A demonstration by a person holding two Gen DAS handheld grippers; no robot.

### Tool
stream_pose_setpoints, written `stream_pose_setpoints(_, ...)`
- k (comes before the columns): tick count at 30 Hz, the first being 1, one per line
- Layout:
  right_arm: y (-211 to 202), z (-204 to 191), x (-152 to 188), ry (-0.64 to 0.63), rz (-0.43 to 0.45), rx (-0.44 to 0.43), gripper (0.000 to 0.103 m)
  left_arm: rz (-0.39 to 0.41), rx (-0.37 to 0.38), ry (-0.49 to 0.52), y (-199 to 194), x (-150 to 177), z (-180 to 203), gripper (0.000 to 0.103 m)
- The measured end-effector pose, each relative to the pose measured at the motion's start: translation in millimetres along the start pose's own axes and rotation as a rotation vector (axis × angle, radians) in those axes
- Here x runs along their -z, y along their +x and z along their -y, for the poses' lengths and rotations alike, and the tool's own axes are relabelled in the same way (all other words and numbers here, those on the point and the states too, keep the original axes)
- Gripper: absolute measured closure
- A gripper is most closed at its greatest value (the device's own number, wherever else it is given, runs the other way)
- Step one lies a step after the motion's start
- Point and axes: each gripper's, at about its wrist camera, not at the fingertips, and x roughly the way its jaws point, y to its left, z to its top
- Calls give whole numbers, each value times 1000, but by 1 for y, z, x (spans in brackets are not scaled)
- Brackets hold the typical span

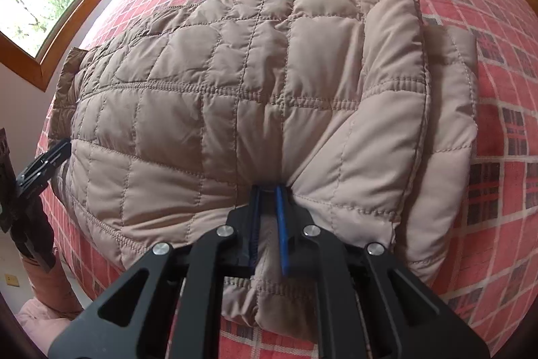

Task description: Fold large clothes

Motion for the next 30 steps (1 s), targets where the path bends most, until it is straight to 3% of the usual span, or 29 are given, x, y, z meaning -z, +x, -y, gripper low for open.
stream_pose_setpoints(5,-4,4,-1,8,-7,5,98,-1,17,-27,-6,0,-5,57)
stream_pose_setpoints(10,-4,0,-3,-9,-14,29,98,46,-12,-74,-38,2,-27,54)
stream_pose_setpoints(16,1,-7,-7,3,-26,26,98,-5,-81,-160,-37,8,-62,47)
stream_pose_setpoints(23,-15,-33,-18,-27,-28,26,95,-75,61,-223,-13,8,-77,41)
stream_pose_setpoints(30,-14,-56,-14,-62,-35,54,92,-102,92,-229,-2,9,-76,32)
